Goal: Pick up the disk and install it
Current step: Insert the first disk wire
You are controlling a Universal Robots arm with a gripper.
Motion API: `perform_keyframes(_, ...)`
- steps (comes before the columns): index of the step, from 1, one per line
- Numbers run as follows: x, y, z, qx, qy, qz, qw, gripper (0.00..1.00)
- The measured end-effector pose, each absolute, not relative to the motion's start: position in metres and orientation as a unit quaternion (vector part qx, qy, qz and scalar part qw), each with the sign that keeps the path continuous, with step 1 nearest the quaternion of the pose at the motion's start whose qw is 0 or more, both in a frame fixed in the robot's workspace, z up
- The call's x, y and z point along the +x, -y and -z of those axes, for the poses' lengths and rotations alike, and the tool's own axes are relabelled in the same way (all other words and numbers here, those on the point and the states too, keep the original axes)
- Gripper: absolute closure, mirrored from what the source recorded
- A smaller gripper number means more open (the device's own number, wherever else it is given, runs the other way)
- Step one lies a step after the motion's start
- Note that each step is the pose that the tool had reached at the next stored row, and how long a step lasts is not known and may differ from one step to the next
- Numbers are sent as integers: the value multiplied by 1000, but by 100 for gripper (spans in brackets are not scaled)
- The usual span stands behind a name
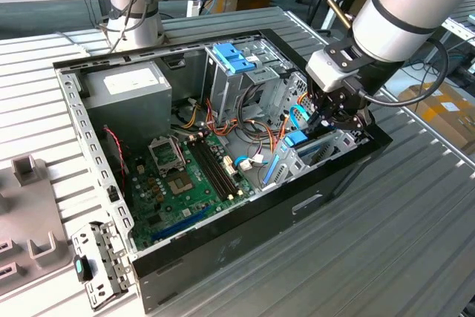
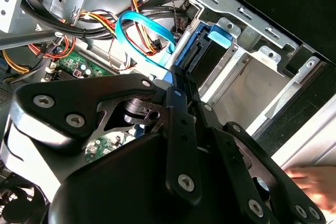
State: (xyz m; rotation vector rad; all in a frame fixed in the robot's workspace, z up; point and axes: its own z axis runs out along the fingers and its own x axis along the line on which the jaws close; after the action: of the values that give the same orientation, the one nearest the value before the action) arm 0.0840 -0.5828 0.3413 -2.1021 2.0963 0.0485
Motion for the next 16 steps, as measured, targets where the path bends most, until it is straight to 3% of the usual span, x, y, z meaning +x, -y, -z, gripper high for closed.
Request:
perform_keyframes(3,84,583,-341,-705,-703,-17,86,83)
perform_keyframes(8,84,583,-341,-705,-703,-16,86,58)
perform_keyframes(16,84,583,-358,-705,-703,-16,86,58)
